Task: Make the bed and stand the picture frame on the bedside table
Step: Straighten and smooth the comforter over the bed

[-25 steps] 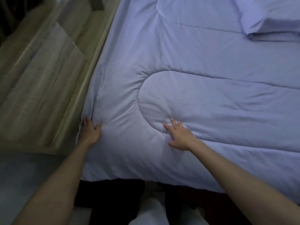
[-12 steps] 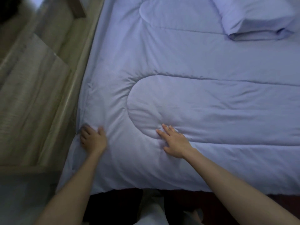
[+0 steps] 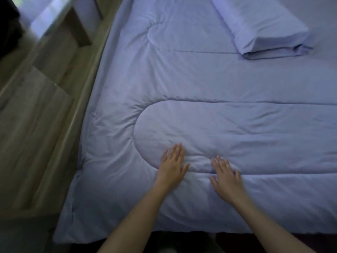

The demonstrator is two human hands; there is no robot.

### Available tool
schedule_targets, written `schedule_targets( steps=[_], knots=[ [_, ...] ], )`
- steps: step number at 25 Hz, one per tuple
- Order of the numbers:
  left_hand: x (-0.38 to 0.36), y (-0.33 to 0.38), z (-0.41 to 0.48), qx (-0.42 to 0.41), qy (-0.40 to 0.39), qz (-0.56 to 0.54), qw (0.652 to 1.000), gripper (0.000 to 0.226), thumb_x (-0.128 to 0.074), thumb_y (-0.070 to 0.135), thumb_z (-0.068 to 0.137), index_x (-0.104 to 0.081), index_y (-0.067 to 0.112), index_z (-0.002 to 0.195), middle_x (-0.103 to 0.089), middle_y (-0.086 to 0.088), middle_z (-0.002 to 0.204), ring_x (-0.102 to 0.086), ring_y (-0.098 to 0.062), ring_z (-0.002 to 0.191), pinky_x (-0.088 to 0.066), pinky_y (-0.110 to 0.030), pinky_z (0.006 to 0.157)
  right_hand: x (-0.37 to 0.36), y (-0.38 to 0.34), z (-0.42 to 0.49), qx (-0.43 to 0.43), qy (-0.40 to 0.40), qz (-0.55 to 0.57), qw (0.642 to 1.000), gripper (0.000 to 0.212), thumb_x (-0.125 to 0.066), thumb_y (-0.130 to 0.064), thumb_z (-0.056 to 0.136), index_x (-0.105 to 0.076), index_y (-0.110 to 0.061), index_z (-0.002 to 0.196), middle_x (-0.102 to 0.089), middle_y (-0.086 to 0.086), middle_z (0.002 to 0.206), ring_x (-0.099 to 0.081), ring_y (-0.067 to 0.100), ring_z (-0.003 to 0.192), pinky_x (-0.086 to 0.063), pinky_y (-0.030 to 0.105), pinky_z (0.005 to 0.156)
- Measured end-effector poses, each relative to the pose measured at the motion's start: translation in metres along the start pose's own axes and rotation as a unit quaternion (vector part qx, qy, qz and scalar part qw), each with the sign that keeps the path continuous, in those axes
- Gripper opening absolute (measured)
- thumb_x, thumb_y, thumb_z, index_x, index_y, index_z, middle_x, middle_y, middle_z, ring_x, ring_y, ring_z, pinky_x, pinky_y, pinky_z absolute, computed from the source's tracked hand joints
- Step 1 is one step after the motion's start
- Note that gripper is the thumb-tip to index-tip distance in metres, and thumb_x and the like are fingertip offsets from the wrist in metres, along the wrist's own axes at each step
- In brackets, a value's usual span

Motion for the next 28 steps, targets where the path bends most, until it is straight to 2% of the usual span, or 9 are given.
schedule_targets(
  steps=[3, 6, 11, 14, 16, 18, 21, 23, 28],
  knots=[
    [-0.008, -0.028, 0.034, 0.017, 0.037, 0.009, 0.999, 0.064, -0.037, 0.05, 0.087, -0.049, 0.011, 0.137, -0.048, -0.008, 0.144, -0.048, -0.026, 0.132, -0.041, -0.057, 0.102, -0.018, 0.0, 0.004, 0.01, 0.068, 0.003, 0.998, 0.066, -0.038, -0.045, 0.08, -0.047, -0.014, 0.137, -0.049, 0.007, 0.144, -0.043, 0.025, 0.131, -0.042, 0.059, 0.094],
    [0.003, -0.11, 0.027, 0.178, 0.119, 0.022, 0.977, 0.067, -0.035, 0.05, 0.087, -0.044, 0.01, 0.141, -0.044, -0.011, 0.147, -0.043, -0.029, 0.135, -0.029, -0.052, 0.11, -0.019, -0.012, 0.013, 0.025, 0.127, 0.028, 0.991, 0.065, -0.036, -0.041, 0.082, -0.044, -0.012, 0.14, -0.043, 0.007, 0.148, -0.041, 0.026, 0.135, -0.031, 0.061, 0.103],
    [0.02, -0.227, -0.083, 0.443, 0.151, -0.007, 0.884, 0.065, -0.036, 0.053, 0.09, -0.031, 0.019, 0.145, -0.033, -0.01, 0.153, -0.031, -0.034, 0.139, -0.023, -0.051, 0.112, 0.001, -0.093, 0.044, 0.114, 0.166, 0.135, 0.97, 0.058, -0.035, -0.036, 0.087, -0.046, -0.012, 0.138, -0.042, 0.008, 0.149, -0.037, 0.028, 0.139, -0.024, 0.061, 0.108],
    [-0.001, -0.247, -0.158, 0.596, 0.121, -0.168, 0.775, 0.08, -0.022, 0.069, 0.087, -0.03, 0.015, 0.146, -0.039, -0.021, 0.147, -0.042, -0.042, 0.13, -0.032, -0.052, 0.107, 0.017, -0.178, 0.063, 0.205, 0.115, 0.187, 0.954, 0.057, -0.035, -0.037, 0.09, -0.042, -0.012, 0.141, -0.034, 0.007, 0.153, -0.028, 0.028, 0.143, -0.018, 0.054, 0.112],
    [-0.014, -0.25, -0.188, 0.641, 0.055, -0.203, 0.738, 0.09, -0.013, 0.073, 0.086, -0.037, 0.008, 0.142, -0.043, -0.025, 0.143, -0.044, -0.044, 0.128, -0.032, -0.051, 0.109, 0.014, -0.231, 0.067, 0.275, 0.03, 0.166, 0.947, 0.057, -0.038, -0.035, 0.093, -0.032, -0.014, 0.146, -0.023, 0.005, 0.158, -0.017, 0.025, 0.147, -0.012, 0.052, 0.115],
    [-0.006, -0.251, -0.196, 0.664, 0.063, -0.157, 0.728, 0.073, -0.021, 0.059, 0.093, -0.045, 0.005, 0.136, -0.046, -0.027, 0.139, -0.045, -0.046, 0.126, -0.033, -0.053, 0.107, -0.003, -0.246, 0.067, 0.323, -0.011, 0.078, 0.943, 0.06, -0.039, -0.037, 0.095, -0.024, -0.017, 0.149, -0.015, 0.001, 0.16, -0.01, 0.022, 0.148, -0.006, 0.053, 0.116],
    [0.024, -0.219, -0.152, 0.533, 0.257, -0.075, 0.802, 0.04, -0.042, 0.01, 0.089, -0.054, 0.005, 0.127, -0.053, -0.026, 0.129, -0.052, -0.044, 0.116, -0.041, -0.05, 0.098, -0.018, -0.176, 0.076, 0.283, 0.057, 0.011, 0.957, 0.061, -0.036, -0.045, 0.093, -0.026, -0.023, 0.149, -0.024, 0.0, 0.158, -0.022, 0.022, 0.145, -0.011, 0.051, 0.116],
    [0.029, -0.165, -0.106, 0.407, 0.326, -0.059, 0.851, 0.042, -0.043, 0.006, 0.086, -0.058, 0.007, 0.125, -0.056, -0.019, 0.132, -0.053, -0.037, 0.117, -0.04, -0.047, 0.1, -0.019, -0.095, 0.076, 0.18, 0.123, 0.021, 0.976, 0.062, -0.037, -0.046, 0.09, -0.032, -0.021, 0.147, -0.036, 0.002, 0.153, -0.035, 0.024, 0.14, -0.021, 0.047, 0.113],
    [-0.027, 0.032, -0.009, 0.056, 0.168, -0.064, 0.982, 0.048, -0.039, 0.017, 0.087, -0.053, 0.008, 0.133, -0.05, -0.012, 0.142, -0.048, -0.026, 0.131, -0.035, -0.049, 0.109, -0.032, 0.103, 0.021, -0.118, 0.157, 0.066, 0.978, 0.062, -0.028, -0.044, 0.091, -0.033, -0.017, 0.147, -0.036, 0.004, 0.153, -0.036, 0.025, 0.139, -0.026, 0.048, 0.111]
  ],
)
Point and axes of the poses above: each hand's wrist, its own z-axis towards the middle knuckle, its own x-axis out of the back of the hand, y = z × x, the point moved 5 cm from there along z, towards the middle knuckle
